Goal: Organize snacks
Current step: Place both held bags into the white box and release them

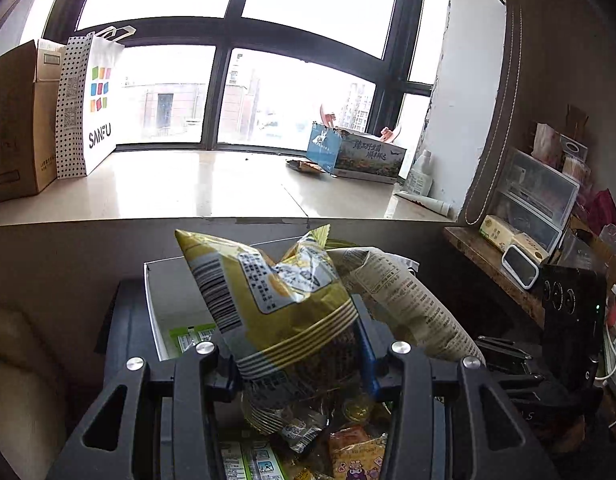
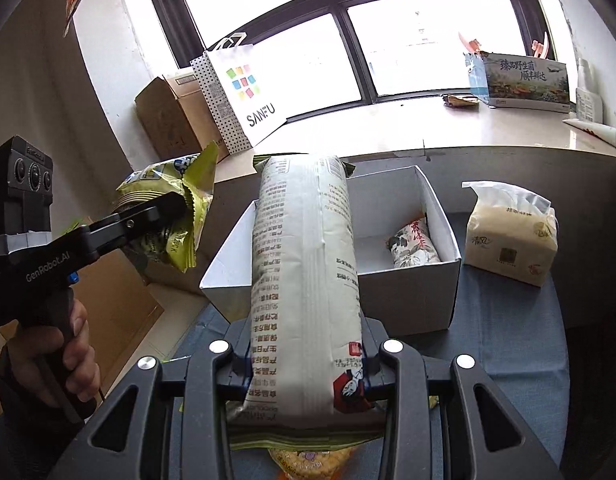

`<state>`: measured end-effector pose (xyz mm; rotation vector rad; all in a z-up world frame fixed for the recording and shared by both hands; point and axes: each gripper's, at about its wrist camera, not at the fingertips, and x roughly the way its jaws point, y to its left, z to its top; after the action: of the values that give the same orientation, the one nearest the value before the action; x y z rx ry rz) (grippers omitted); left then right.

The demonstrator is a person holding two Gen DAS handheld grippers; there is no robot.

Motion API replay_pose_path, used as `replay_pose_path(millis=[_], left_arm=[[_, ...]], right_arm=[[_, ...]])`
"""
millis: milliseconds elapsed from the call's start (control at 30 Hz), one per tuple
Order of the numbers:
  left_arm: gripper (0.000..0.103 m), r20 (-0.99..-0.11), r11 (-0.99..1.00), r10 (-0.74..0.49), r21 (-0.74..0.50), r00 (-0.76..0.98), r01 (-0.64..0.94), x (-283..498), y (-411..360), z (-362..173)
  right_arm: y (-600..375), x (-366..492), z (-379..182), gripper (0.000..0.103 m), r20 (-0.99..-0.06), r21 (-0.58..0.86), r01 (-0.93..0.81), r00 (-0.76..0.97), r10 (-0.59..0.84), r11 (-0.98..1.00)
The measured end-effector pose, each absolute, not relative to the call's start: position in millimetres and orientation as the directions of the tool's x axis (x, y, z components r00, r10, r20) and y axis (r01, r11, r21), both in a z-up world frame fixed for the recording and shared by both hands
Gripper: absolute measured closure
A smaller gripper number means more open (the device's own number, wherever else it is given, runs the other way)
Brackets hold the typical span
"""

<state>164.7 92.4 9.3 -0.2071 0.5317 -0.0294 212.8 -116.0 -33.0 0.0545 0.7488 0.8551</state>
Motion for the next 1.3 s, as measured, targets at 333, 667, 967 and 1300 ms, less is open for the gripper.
replay_pose_path(millis=[333, 667, 967, 1300], left_arm=[[0.054, -0.573, 0.988, 0.043, -0.097, 0.818, -0.119, 243, 123, -1], [0.000, -0.696, 0.976, 0.113, -0.055, 0.709, -0.209, 278, 152, -45], [0.000, -0.682, 0.978, 0.120, -0.045, 0.721, -0.205, 255, 152, -41], [0.000, -0.613, 0.979, 0.032, -0.139, 0.789, -0.147, 177, 124, -5]], right_arm=[[-40, 297, -24, 0.063, -0.676, 0.216, -0.627, 0.458, 0.578, 0.749], [-12, 349, -38, 0.004, -0.728, 0.126, -0.567, 0.505, 0.464, 0.814], [-34, 337, -38, 0.000, -0.700, 0.148, -0.544, 0.532, 0.477, 0.826], [-80, 263, -11, 0.000, -0.576, 0.148, -0.652, 0.555, 0.600, 0.744]])
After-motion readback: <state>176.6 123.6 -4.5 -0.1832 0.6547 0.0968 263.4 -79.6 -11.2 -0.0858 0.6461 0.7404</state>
